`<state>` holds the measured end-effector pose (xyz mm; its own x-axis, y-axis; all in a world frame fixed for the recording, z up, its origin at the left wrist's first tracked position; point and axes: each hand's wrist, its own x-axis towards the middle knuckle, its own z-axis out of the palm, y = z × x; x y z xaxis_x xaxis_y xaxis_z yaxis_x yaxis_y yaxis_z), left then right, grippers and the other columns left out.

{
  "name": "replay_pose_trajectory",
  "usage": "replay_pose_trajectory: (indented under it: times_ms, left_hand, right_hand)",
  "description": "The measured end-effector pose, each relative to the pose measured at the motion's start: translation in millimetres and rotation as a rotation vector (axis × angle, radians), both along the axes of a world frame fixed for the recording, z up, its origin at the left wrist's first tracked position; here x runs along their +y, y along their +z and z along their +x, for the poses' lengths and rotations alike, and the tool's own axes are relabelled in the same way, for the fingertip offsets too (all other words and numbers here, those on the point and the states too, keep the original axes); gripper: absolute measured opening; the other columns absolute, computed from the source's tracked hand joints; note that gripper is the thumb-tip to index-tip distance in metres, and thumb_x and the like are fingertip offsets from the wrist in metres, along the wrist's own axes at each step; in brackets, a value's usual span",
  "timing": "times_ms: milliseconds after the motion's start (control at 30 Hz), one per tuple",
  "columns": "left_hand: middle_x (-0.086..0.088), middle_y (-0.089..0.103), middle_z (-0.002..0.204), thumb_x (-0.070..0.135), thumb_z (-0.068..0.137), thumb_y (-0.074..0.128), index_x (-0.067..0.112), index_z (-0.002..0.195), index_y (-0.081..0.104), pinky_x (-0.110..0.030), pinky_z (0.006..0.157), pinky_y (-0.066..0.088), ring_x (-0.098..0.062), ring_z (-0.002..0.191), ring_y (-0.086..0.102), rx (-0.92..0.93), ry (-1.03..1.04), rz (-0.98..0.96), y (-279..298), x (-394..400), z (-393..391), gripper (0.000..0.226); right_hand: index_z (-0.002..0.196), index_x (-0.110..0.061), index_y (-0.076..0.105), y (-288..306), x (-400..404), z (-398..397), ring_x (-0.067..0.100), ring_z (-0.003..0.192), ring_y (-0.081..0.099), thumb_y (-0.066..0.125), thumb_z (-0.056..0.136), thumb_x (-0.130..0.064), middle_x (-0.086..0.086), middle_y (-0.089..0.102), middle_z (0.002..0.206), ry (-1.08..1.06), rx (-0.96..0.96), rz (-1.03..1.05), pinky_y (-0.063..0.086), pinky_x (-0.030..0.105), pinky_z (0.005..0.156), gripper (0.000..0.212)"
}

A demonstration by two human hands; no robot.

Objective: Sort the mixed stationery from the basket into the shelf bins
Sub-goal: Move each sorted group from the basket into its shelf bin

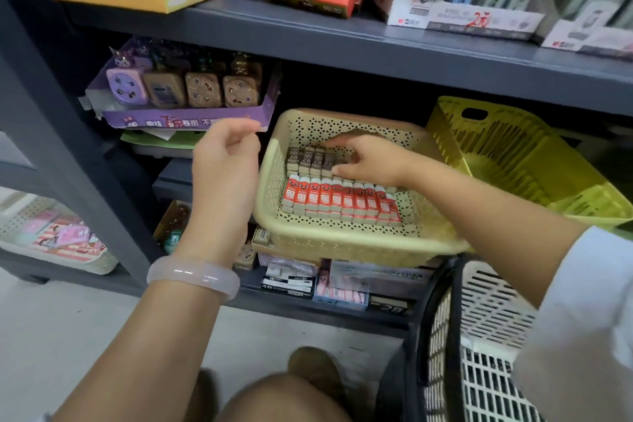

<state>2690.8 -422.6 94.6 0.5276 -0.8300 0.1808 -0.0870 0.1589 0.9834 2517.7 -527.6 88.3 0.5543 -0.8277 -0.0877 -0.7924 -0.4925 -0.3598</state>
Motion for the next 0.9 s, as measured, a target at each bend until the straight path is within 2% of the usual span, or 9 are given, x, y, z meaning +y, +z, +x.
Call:
replay_pose_trajectory:
  times_ms: [167,267,333,400,500,600,700,767,900]
  left_hand:
    - [0.012,0.063,0.087,0.006,0.088,0.045,0.031,0.081,0.059,-0.02,0.076,0.05,-0.001,0.079,0.061,-0.166,-0.17,-0.163,13,39,-56,0.029]
    - [0.011,0.063,0.084,0.005,0.09,0.046,0.029,0.083,0.058,-0.015,0.07,0.05,0.004,0.072,0.06,-0.247,-0.446,-0.172,14,56,-107,0.027]
    - [0.014,0.063,0.085,0.009,0.091,0.049,0.035,0.083,0.057,-0.017,0.073,0.051,0.004,0.076,0.061,-0.33,-0.65,-0.097,9,65,-140,0.028]
    - [0.016,0.063,0.09,0.012,0.091,0.05,0.038,0.083,0.056,-0.021,0.077,0.05,-0.001,0.081,0.062,-0.373,-0.83,0.001,-4,71,-171,0.028]
    - [0.02,0.059,0.089,0.017,0.092,0.051,0.034,0.086,0.058,-0.01,0.071,0.045,0.003,0.08,0.06,-0.452,-0.93,0.11,-31,76,-210,0.019]
    - [0.014,0.057,0.082,0.016,0.091,0.051,0.022,0.09,0.062,-0.006,0.064,0.039,-0.004,0.077,0.055,-0.533,-0.952,0.237,-60,77,-241,0.013]
    - [0.007,0.059,0.087,0.015,0.091,0.048,0.014,0.096,0.065,-0.003,0.056,0.036,-0.006,0.078,0.051,-0.615,-0.952,0.404,-84,73,-256,0.018]
    - [0.008,0.06,0.089,0.017,0.092,0.046,0.018,0.096,0.064,-0.016,0.057,0.037,-0.006,0.077,0.052,-0.652,-0.934,0.506,-92,68,-259,0.018]
    - [0.016,0.056,0.082,0.021,0.091,0.047,0.025,0.089,0.062,-0.016,0.062,0.036,-0.008,0.084,0.054,-0.594,-0.87,0.533,-98,55,-256,0.016]
  right_hand:
    - [0.118,-0.018,0.061,30,63,-48,-0.007,0.086,0.054,0.056,0.091,-0.023,-0.009,0.064,0.106,0.069,-0.184,-0.074,0.032,-0.005,0.074,0.028]
    - [0.1,-0.024,0.065,34,103,-91,-0.009,0.07,0.055,0.056,0.091,-0.016,-0.016,0.061,0.081,0.006,-0.347,0.011,0.045,0.01,0.072,0.014]
    - [0.088,-0.021,0.062,29,124,-123,0.001,0.069,0.056,0.056,0.09,-0.01,-0.007,0.061,0.075,-0.027,-0.383,0.087,0.049,0.026,0.071,0.013]
    - [0.089,-0.013,0.063,17,141,-157,0.005,0.071,0.056,0.058,0.087,-0.005,-0.003,0.062,0.079,-0.085,-0.409,0.146,0.049,0.024,0.07,0.01]
    - [0.091,-0.019,0.064,-13,161,-199,0.004,0.075,0.058,0.06,0.086,-0.005,-0.007,0.064,0.083,-0.191,-0.47,0.145,0.048,0.02,0.071,0.015]
    - [0.089,-0.019,0.063,-62,170,-228,0.001,0.071,0.056,0.058,0.088,-0.008,-0.008,0.062,0.079,-0.279,-0.376,0.156,0.043,0.014,0.066,0.013]
    - [0.09,-0.013,0.062,-119,169,-241,0.012,0.072,0.053,0.056,0.087,-0.005,-0.005,0.055,0.076,-0.287,-0.167,0.246,0.036,0.023,0.067,0.01]
    - [0.094,-0.013,0.06,-153,167,-238,0.021,0.083,0.057,0.056,0.087,-0.01,0.001,0.059,0.085,-0.27,0.0,0.228,0.037,0.024,0.07,0.009]
    - [0.122,-0.01,0.051,-207,170,-212,0.03,0.106,0.053,0.054,0.089,-0.024,0.012,0.055,0.114,-0.324,0.202,0.162,0.044,0.037,0.085,0.036]
